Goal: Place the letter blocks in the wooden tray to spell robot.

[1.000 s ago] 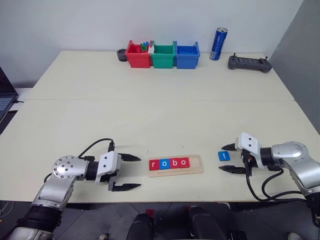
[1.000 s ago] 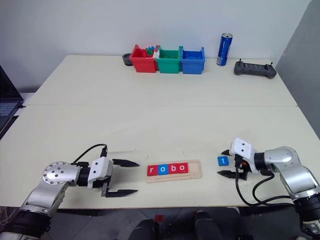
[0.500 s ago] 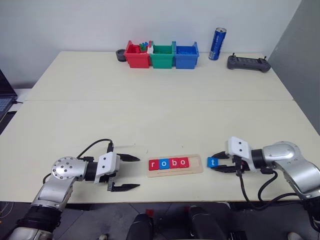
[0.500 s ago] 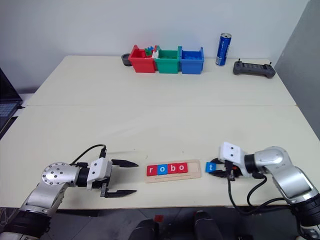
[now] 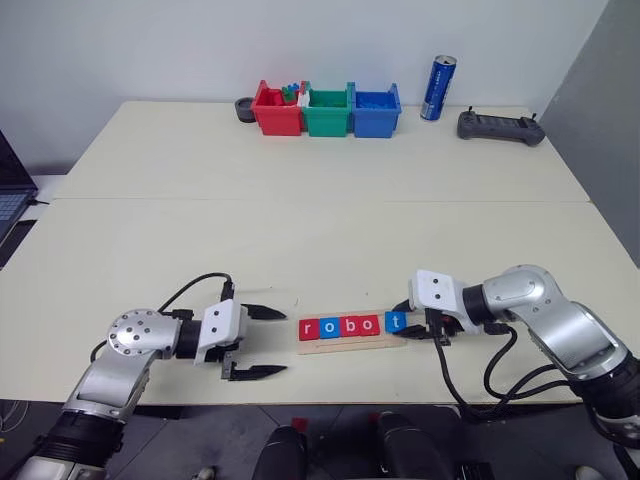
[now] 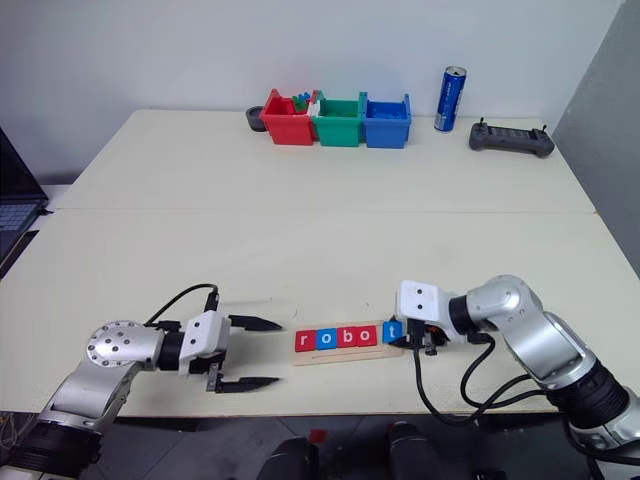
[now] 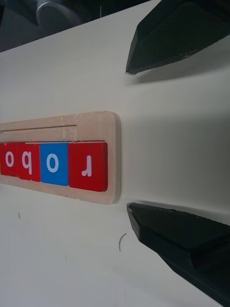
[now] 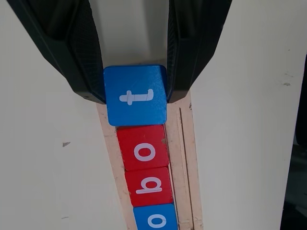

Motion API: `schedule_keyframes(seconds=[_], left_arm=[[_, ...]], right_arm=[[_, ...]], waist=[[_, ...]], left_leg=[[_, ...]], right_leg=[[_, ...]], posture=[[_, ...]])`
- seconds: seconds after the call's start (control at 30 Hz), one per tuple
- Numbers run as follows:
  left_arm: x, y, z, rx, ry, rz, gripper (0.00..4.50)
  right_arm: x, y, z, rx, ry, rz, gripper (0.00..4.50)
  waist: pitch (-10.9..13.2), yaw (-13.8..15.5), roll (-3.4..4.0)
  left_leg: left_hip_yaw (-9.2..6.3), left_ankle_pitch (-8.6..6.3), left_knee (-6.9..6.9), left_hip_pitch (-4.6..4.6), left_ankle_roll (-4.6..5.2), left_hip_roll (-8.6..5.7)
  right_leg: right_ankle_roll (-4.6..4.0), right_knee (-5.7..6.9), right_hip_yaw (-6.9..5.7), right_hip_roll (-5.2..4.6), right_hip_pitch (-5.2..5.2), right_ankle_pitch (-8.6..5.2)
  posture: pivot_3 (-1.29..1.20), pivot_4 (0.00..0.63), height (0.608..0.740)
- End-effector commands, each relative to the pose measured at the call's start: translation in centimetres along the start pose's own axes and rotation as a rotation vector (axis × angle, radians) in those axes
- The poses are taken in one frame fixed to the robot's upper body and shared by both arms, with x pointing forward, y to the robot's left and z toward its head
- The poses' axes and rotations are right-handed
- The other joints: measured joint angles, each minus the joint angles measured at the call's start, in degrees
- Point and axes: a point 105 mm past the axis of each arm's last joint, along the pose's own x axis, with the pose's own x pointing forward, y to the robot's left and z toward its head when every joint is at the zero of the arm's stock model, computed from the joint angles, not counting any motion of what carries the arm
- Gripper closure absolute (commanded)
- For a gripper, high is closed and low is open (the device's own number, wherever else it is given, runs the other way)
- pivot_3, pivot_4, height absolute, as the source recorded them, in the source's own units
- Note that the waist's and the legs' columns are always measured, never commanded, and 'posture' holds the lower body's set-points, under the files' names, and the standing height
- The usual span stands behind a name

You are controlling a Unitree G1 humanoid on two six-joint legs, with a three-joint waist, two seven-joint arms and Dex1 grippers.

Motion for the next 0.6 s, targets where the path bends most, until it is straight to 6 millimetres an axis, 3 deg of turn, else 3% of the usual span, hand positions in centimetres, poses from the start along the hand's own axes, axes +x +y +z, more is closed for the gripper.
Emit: schedule_keyframes(seconds=[0.03, 0.37, 0.6], left_arm=[[-0.23, 0.34, 1.09, 0.027, -0.009, 0.012, 0.00], [-0.14, 0.20, 0.76, 0.019, -0.008, 0.016, 0.00], [-0.17, 0.06, 0.47, 0.015, -0.007, 0.020, 0.00]], right_arm=[[-0.02, -0.16, 0.91, -0.041, -0.009, 0.001, 3.06], [0.73, -0.25, 0.43, -0.039, 0.005, 0.015, 3.06], [0.78, -0.61, 0.30, -0.035, 0.002, 0.009, 0.58]], waist=[[0.00, 0.00, 0.00], [0.00, 0.00, 0.00], [0.00, 0.00, 0.00]], left_leg=[[0.00, 0.00, 0.00, 0.00, 0.00, 0.00], [0.00, 0.00, 0.00, 0.01, 0.00, 0.00], [-0.01, 0.00, 0.00, 0.01, 0.00, 0.00]], right_leg=[[0.00, 0.00, 0.00, 0.00, 0.00, 0.00], [0.00, 0.00, -0.01, 0.00, 0.00, 0.00], [-0.01, 0.00, -0.01, 0.00, 0.00, 0.00]], posture=[[0.00, 0.150, 0.740], [0.00, 0.150, 0.740], [0.00, 0.150, 0.740]])
